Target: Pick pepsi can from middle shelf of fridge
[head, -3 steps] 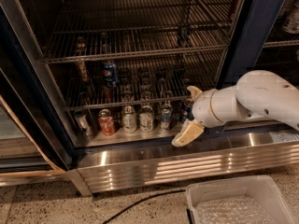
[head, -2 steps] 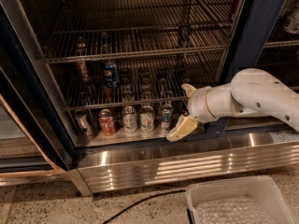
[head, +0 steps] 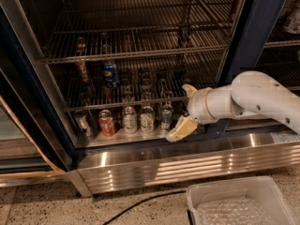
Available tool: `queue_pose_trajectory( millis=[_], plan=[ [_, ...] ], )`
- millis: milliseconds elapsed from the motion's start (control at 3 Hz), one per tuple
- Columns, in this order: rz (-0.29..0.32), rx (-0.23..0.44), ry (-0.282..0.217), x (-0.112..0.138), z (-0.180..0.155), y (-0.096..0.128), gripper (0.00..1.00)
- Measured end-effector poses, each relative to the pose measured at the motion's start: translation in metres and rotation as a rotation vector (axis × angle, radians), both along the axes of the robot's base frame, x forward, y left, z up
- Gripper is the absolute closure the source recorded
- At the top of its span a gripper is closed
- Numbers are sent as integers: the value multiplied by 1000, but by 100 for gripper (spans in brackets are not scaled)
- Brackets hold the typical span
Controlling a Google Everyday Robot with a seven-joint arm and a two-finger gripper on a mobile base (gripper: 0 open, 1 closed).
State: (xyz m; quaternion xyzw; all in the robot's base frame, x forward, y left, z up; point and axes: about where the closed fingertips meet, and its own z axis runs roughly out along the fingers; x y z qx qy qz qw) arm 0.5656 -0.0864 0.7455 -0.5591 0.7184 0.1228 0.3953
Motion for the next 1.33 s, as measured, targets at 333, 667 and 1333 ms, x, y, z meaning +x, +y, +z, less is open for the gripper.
queue_pose_trajectory(
  millis=[333,667,1333],
  plan=[
    [-10,62,-35,20,-9,26,0],
    [-35,116,-78,46,-13,46,0],
    [-60,221,-156,87,-15,86,0]
  ],
)
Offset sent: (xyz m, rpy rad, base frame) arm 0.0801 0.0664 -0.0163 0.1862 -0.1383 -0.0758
